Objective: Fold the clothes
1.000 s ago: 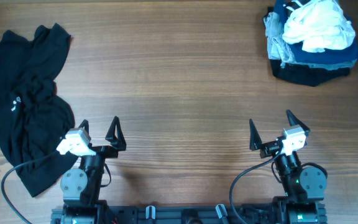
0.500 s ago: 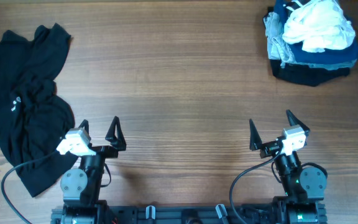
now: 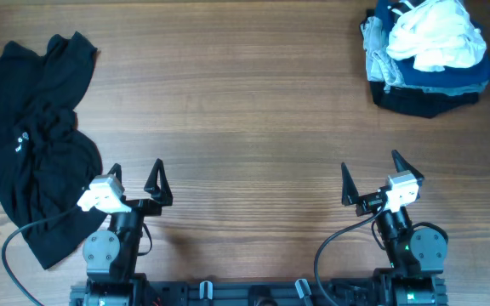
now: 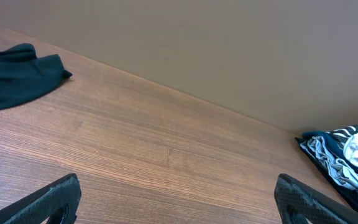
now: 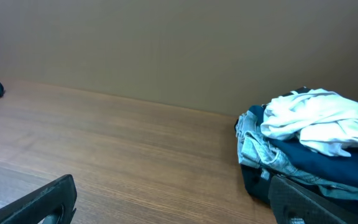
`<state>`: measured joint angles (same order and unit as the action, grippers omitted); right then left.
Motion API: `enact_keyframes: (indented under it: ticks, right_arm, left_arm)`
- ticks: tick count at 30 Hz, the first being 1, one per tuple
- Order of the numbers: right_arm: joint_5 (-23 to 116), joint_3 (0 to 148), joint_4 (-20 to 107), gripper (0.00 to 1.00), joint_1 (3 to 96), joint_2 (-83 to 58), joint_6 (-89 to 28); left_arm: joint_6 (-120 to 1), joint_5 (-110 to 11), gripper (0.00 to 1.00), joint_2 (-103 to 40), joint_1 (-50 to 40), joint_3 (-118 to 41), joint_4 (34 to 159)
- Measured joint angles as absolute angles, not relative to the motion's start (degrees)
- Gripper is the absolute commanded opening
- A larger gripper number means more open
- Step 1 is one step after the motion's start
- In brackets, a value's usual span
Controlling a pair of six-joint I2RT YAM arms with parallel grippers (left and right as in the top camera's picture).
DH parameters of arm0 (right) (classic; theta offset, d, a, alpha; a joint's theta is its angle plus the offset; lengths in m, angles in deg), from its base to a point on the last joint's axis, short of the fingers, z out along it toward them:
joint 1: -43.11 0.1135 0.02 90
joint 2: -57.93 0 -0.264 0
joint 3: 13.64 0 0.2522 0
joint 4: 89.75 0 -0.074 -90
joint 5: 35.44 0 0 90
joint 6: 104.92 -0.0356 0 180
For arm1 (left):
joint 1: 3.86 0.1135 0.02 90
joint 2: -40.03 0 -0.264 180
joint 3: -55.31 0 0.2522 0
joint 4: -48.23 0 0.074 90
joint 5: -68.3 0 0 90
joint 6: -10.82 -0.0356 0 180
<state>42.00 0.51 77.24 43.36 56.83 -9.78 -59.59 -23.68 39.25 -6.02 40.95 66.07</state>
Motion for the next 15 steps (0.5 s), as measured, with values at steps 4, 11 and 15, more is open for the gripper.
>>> enact_keyframes:
  ticks: [4,11,15]
  right_arm:
    - [42.0,0.5,77.2,1.00,43.4,56.8,-9.8]
    - [42.0,0.5,78.0,1.00,43.4,56.8,-10.3]
    - [39.9,0.5,81.7,1.00,43.4,56.8,-11.1]
  left_arm:
    - [-59.6,-23.7,1.00,39.3,-6.0,40.9,66.1]
    - [-59.6,-23.7,1.00,39.3,-6.0,40.9,66.0]
    - [-59.6,-24.0,1.00,39.3,-6.0,40.9,66.0]
